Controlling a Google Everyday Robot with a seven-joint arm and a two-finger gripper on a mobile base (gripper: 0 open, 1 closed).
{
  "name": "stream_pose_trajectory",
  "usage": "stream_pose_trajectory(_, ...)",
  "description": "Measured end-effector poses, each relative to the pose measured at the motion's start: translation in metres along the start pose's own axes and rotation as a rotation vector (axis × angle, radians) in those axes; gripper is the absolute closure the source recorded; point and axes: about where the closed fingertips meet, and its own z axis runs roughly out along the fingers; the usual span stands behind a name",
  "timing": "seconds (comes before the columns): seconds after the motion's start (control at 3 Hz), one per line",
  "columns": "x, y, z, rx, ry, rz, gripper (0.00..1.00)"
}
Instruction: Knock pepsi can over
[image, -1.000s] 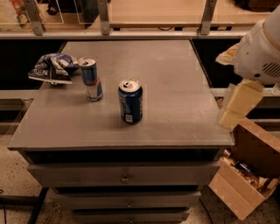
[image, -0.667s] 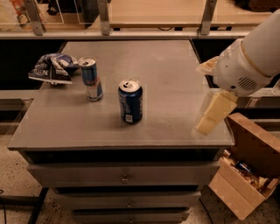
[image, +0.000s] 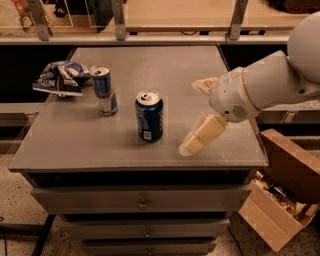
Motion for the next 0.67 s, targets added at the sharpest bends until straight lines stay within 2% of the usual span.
stream_pose_trajectory(0.33,-0.016,-0.004,0.029,-0.009,-0.127,0.018,0.00)
stream_pose_trajectory(0.67,-0.025,-0.005,0.052,-0.024,-0.243,0.069,0.00)
